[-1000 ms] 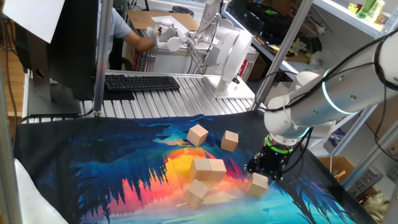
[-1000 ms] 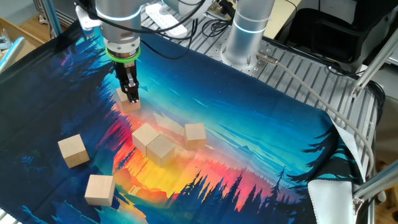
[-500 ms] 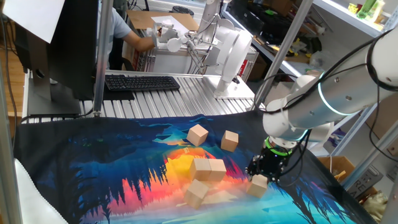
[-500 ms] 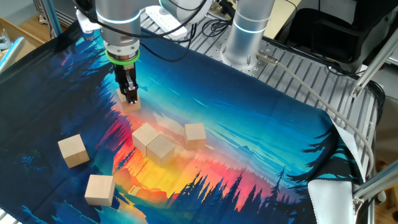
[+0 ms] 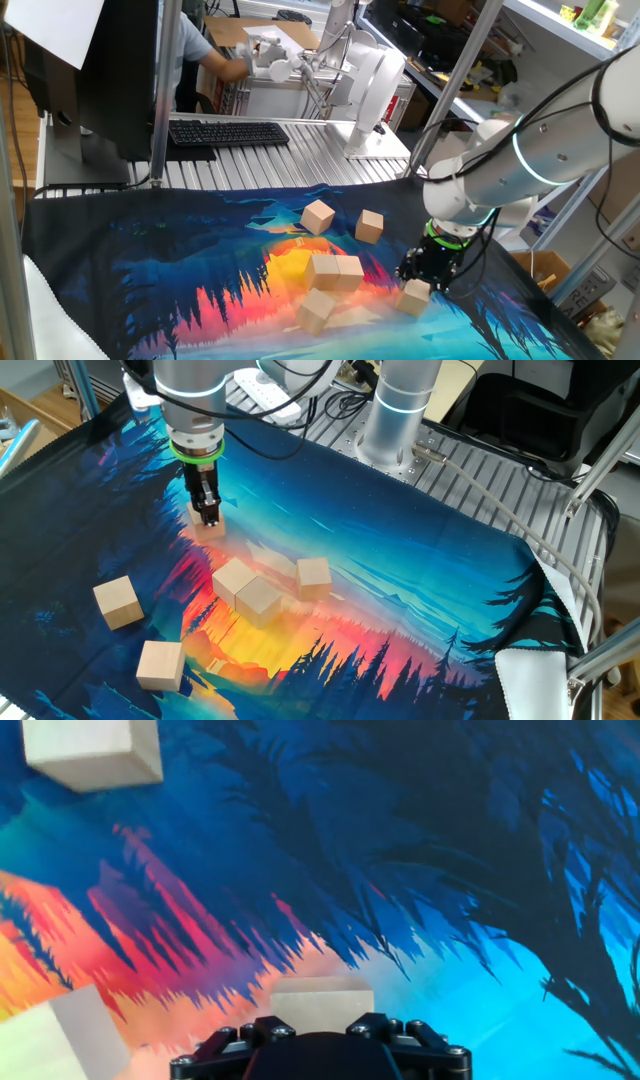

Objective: Stack the blocks into a pyramid shape

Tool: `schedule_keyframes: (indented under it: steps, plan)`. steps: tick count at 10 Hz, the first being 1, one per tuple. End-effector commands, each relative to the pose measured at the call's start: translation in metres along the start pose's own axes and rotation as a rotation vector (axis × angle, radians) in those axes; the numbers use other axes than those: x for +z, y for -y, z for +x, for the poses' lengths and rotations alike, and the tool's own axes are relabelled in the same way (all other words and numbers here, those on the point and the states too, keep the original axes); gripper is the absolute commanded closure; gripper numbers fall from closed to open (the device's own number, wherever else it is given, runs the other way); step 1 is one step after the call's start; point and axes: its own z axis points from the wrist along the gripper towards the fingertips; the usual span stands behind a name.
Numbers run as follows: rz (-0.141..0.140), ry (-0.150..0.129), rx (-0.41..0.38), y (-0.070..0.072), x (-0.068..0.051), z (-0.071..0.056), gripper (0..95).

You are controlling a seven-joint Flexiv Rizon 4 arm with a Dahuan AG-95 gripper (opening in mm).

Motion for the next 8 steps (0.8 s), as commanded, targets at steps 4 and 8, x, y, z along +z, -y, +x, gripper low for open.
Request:
schedule_keyframes:
  steps: [4, 8]
  plan:
    - [-0.012, -0.014, 0.123, -0.022, -0.018, -0.021, 95.0]
    - [-0.029, -0.008, 0.254, -0.059, -0.025, -0.03, 95.0]
